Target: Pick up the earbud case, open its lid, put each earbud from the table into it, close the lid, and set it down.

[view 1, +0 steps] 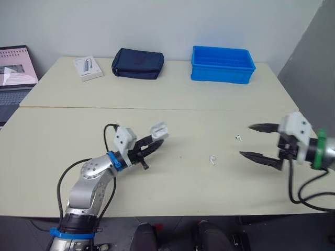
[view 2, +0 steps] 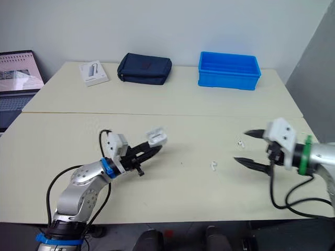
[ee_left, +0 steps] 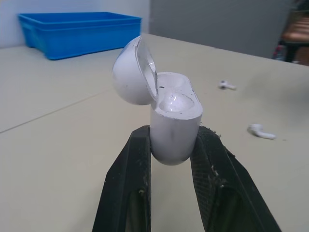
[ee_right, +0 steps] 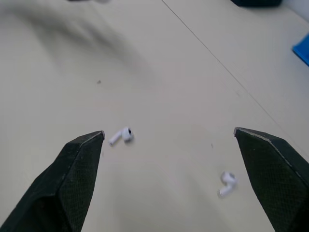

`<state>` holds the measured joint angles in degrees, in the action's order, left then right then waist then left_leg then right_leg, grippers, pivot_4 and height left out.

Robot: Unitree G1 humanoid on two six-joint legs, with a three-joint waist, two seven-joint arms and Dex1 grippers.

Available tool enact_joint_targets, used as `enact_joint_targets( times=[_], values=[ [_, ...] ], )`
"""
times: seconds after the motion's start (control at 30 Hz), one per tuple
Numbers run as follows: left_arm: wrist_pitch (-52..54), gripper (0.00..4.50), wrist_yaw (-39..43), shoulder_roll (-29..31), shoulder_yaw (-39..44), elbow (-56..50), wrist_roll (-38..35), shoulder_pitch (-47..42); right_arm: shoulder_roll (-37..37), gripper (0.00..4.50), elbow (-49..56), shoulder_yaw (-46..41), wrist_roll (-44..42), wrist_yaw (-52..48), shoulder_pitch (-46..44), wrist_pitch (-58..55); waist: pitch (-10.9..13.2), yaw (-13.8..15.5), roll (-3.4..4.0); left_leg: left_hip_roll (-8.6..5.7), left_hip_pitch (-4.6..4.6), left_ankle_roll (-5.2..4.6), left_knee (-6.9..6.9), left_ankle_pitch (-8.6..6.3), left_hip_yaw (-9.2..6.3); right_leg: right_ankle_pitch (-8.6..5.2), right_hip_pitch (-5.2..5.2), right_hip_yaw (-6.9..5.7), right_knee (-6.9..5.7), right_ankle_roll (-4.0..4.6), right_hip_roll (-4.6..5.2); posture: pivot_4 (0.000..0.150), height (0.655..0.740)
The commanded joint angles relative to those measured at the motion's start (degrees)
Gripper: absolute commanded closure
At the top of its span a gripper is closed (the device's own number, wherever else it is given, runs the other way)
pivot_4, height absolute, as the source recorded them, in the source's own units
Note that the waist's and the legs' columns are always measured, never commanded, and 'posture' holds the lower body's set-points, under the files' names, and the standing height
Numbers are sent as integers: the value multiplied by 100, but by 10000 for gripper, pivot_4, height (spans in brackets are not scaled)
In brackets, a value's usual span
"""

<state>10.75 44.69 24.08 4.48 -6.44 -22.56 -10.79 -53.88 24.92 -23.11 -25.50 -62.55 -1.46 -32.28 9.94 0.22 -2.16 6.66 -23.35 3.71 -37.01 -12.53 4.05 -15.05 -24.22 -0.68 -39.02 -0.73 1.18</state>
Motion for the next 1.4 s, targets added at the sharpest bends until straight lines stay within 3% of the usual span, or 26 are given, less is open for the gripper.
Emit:
enact_joint_targets(
  times=[0.03, 0.3, 0.6, 0.8, 1.03, 1.4],
  values=[
    [-51, 37258, -220, -88, 149, -287, -98, 63, -162, 0, 108, -676, 14, -144, 498, 171, 0, -11, 0, 0, 14, 0, 0, 0, 1, -1, 12, 2, 0, 0, 1, 1500, 7218],
    [81, 37258, -170, -50, 60, -470, -201, 74, -233, 0, 13, -1485, 149, -192, 1531, 232, 0, -33, 0, -10, 46, 1, 1, 0, -2, 1, 41, 13, 1, 1, 2, 1500, 7218],
    [71, 37258, -192, -42, 31, -316, -115, -19, -91, 0, 357, -1470, 173, -29, 1910, 288, 0, -33, -1, -10, 44, 1, 4, -1, -6, -1, 41, 12, 4, 2, 1, 1500, 7218],
    [38, 37258, -165, -37, -8, -313, -78, 34, 575, 0, 1128, -397, 49, 1063, 1420, -162, -1, -43, -2, -10, 45, 1, 6, -1, -15, -1, 42, 8, 4, 3, -2, 1500, 7218],
    [63, 37258, -121, -35, -90, -343, -88, 32, 1825, 0, 1381, 1699, 548, 2829, 293, -1138, -2, -52, -3, -13, 38, 2, 7, -1, -16, -2, 34, 12, 5, 6, -1, 1500, 7218],
    [85, 37258, -102, 7, -146, -357, -91, 14, 3226, 0, 396, 3126, 1651, 4376, -194, -791, -3, -31, -4, -12, 8, 2, 14, -1, -21, -6, 9, 4, 6, 10, -3, 1500, 7218]
  ],
)
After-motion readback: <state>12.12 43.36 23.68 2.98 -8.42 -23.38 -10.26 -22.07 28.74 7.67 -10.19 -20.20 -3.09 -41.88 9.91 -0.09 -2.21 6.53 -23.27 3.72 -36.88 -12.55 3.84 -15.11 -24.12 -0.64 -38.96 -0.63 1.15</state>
